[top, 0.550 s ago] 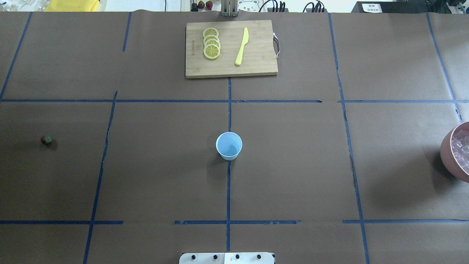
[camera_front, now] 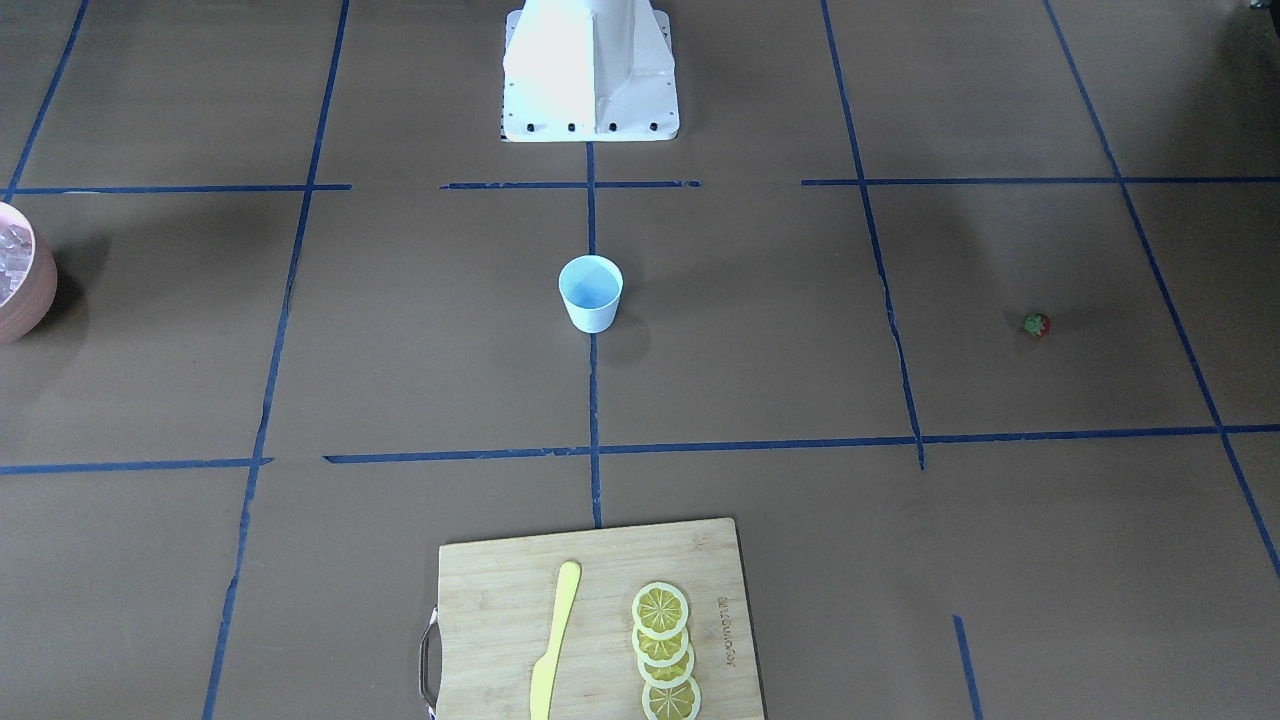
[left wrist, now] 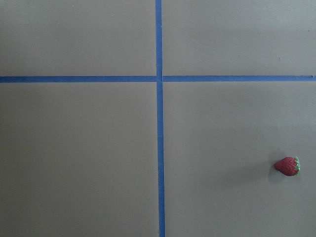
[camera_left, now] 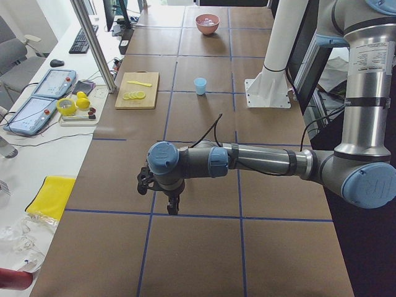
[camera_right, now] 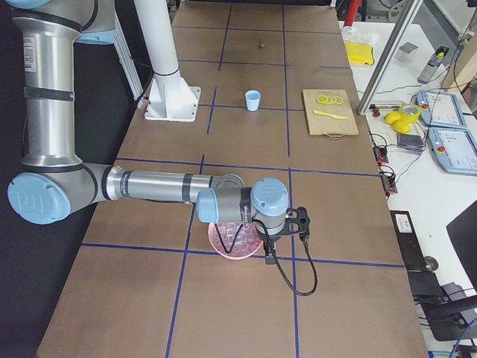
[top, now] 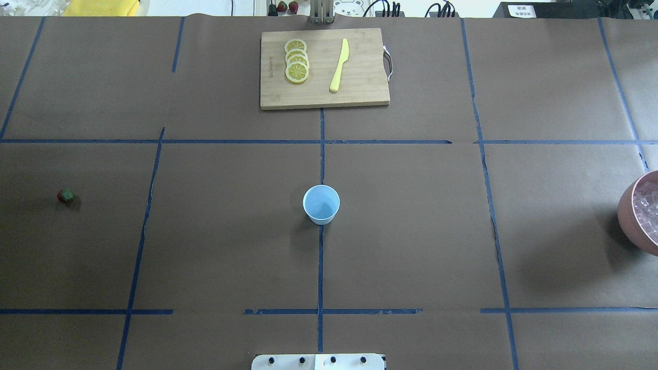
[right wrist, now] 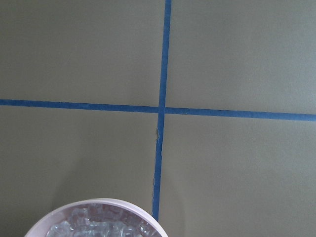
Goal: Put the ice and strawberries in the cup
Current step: 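Lower the right gripper over the pink bowl of ice cubes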
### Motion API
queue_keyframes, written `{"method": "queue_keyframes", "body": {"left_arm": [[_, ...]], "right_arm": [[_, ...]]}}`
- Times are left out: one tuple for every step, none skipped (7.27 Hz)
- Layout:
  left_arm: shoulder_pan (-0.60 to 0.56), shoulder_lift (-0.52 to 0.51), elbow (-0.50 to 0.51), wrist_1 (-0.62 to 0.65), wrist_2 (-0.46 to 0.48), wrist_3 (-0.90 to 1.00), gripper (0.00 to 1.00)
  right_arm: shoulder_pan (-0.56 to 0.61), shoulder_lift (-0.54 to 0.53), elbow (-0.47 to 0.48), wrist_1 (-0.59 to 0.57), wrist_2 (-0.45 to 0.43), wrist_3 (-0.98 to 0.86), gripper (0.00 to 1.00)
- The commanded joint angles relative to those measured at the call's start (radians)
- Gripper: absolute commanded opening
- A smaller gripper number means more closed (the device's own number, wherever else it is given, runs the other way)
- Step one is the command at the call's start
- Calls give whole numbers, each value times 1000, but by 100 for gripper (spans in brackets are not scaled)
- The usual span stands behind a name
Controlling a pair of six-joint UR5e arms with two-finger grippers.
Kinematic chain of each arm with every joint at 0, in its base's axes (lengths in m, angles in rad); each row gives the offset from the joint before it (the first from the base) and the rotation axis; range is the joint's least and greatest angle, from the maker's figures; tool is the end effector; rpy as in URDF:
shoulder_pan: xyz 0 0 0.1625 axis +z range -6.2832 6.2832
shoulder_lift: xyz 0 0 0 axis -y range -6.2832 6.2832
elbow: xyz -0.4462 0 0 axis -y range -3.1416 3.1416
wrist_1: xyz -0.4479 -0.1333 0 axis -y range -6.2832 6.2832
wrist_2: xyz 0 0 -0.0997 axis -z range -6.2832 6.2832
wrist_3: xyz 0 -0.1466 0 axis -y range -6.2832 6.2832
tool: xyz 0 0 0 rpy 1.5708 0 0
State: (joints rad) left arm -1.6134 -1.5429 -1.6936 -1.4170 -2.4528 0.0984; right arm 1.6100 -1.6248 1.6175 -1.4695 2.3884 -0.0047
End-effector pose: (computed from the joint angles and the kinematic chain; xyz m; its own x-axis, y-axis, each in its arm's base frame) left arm -0.0426 -0.5261 0.6650 0.6342 0.0259 -0.7727 -0.0199 0.9997 0.0171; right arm 0.0472 -0.5310 0.7018 0.6863 -0.0463 0.7258 -0.0358 0.9946 0.0973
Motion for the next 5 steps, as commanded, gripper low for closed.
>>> {"method": "queue_keyframes", "body": {"left_arm": [[1, 0, -6, 1, 0, -9, 100], [0, 0, -6, 0, -2, -8, 100], [0, 1, -8, 0, -2, -6, 100], [0, 1, -8, -2, -2, -2, 100], [0, 1, -8, -2, -3, 0, 100]], "right_arm": [[-15, 5, 1, -5, 3, 0, 100], [-15, 0, 19, -6, 37, 2, 99], [-40, -1, 28, -6, 64, 9, 99], [-77, -4, 56, 3, 63, 69, 99], [-105, -33, 76, 68, 19, 80, 99]]}}
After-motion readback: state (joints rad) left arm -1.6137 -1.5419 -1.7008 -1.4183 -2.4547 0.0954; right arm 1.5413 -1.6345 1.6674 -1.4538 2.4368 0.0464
